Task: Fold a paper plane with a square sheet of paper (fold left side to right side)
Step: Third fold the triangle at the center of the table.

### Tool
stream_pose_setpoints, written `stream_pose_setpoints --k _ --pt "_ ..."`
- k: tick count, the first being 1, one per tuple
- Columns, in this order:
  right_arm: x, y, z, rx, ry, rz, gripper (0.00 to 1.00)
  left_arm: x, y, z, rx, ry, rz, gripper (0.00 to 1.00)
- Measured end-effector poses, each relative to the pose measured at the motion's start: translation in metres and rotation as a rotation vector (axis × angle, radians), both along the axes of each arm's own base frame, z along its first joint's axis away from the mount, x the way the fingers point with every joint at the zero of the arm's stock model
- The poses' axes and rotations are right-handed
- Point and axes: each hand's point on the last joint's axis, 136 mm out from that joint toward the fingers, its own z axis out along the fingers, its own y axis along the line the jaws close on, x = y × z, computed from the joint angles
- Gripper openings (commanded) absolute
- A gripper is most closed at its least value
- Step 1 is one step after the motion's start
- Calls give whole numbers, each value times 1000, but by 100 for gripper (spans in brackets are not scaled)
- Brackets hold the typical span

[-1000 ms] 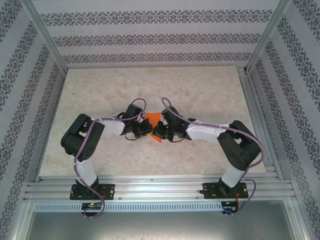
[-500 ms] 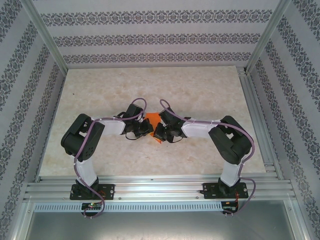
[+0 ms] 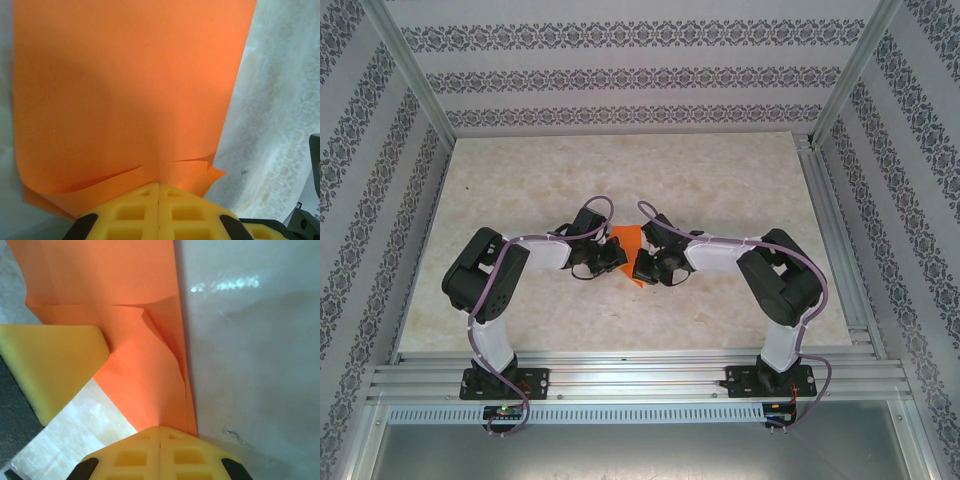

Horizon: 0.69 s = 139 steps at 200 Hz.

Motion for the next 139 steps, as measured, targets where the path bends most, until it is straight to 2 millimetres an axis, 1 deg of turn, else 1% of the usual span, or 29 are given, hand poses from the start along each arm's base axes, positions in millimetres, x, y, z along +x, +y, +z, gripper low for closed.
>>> stream_pose_setpoints --k 12,29,47,62,77,114,139 --pt "-5 -6 1 -8 -1 12 0 0 0 0 3 -1 0 4" --pt "-17 -22 5 -39 19 21 0 0 0 -1 5 -2 1 4" --pt "-19 -25 18 -36 -6 31 0 0 0 0 5 -2 1 3" --pt "-18 -21 29 -18 -36 48 0 0 0 0 6 -1 2 3" --pt "-18 -14 32 -9 -51 67 0 0 0 -1 9 0 2 3" --pt "-23 1 23 -10 -51 101 0 0 0 -1 9 0 3 3" --pt "-17 14 17 1 -56 104 0 0 0 -1 8 3 7 3"
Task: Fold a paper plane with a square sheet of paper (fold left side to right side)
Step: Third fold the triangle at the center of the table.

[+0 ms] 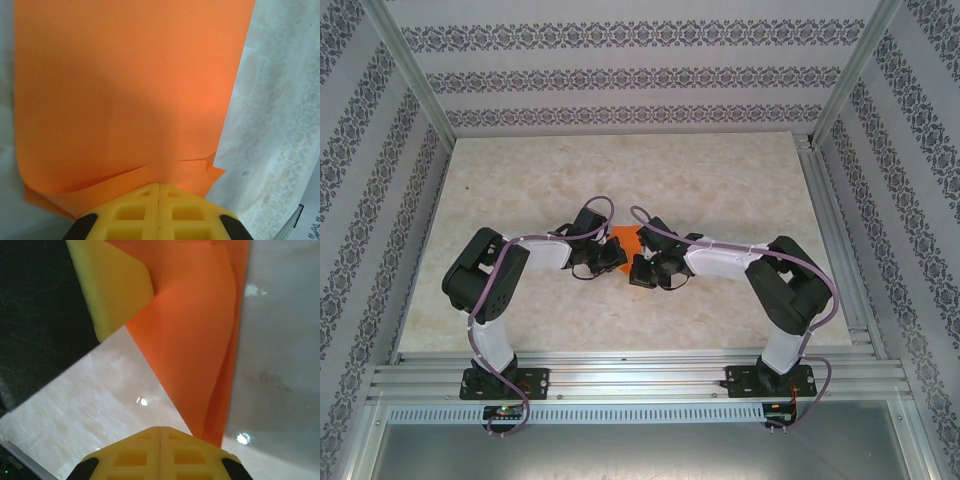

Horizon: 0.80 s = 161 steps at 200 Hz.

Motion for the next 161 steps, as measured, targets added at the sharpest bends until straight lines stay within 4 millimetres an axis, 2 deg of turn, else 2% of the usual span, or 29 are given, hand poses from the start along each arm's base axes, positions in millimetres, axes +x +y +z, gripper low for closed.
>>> stream_pose_setpoints --k 57,85,116,161 --pt "11 10 -5 24 -5 -35 0 0 1 0 2 -4 12 3" --pt "10 6 -14 6 17 -43 0 0 1 0 4 -6 14 2" --pt "8 -5 -18 25 30 -58 0 0 0 0 8 -9 13 2" --pt "-5 -38 -19 69 32 -100 0 1 1 0 22 -6 17 2"
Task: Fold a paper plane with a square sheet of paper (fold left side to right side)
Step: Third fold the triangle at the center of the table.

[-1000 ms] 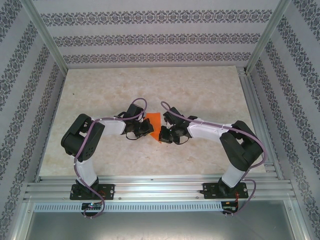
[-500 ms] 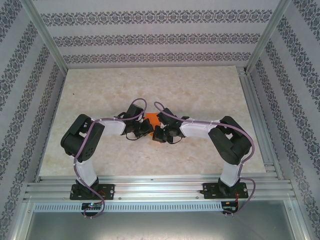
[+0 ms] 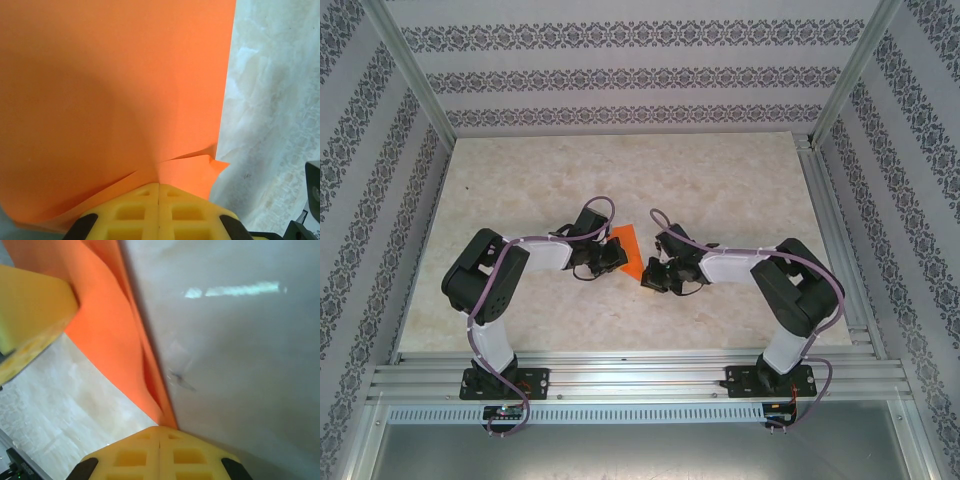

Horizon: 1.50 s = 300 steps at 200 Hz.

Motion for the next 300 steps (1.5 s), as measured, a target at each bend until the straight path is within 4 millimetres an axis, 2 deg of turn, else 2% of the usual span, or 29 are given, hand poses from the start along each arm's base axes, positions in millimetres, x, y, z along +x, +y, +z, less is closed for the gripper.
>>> stream_pose_setpoints --k 44,58,81,93,107,121,134,160,185,208,246,257,282,300 --pt "-15 -24 5 -28 14 2 0 0 0 0 2 1 1 2" --pt "-14 -26 12 -37 5 14 0 0 0 0 2 1 1 2" --pt "4 -12 35 -6 -57 35 0 0 0 0 2 2 0 2" --pt "16 1 47 20 -94 49 0 0 0 0 2 1 0 2" --pt "25 17 53 41 -119 69 0 0 0 0 2 1 0 2" --pt "29 27 47 42 -114 83 0 0 0 0 2 1 0 2" --pt "28 31 33 28 -86 94 0 0 0 0 1 1 0 2" --pt "22 26 2 -16 -17 96 0 0 0 1 2 2 0 2" --pt "26 23 1 0 -12 83 0 0 0 1 4 4 0 5" --pt "26 22 1 23 -8 83 0 -2 3 1 23 4 -5 18" --pt "25 23 0 26 -9 101 0 -9 20 18 100 -21 -12 27" --pt "25 23 0 24 -11 108 0 -10 22 30 106 -45 -15 25" --pt "25 24 0 21 -4 125 0 -8 22 61 77 -124 -22 15" --pt "24 25 0 18 -2 135 0 -11 18 70 48 -149 -43 10"
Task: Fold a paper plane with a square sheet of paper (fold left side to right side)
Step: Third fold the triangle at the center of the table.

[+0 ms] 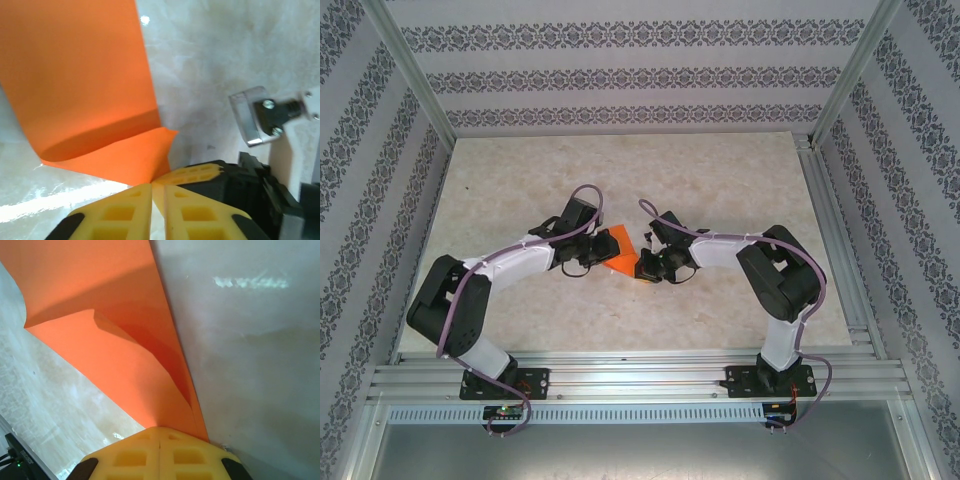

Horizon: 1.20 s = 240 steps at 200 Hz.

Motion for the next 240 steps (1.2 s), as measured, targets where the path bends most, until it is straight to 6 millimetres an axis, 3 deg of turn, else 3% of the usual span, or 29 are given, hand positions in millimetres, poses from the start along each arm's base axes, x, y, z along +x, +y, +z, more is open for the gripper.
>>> stream_pose_setpoints --k 59,107,180,240 --pt "0 0 0 -7 -5 14 0 -26 -30 -41 -27 92 -110 4" --pt "0 0 0 -17 -3 19 0 -30 -33 -68 2 138 -122 2" --pt "0 0 0 -33 1 21 0 -26 -33 -67 16 133 -119 2" --pt "0 0 0 -41 -7 34 0 -13 -21 -67 69 109 -83 2"
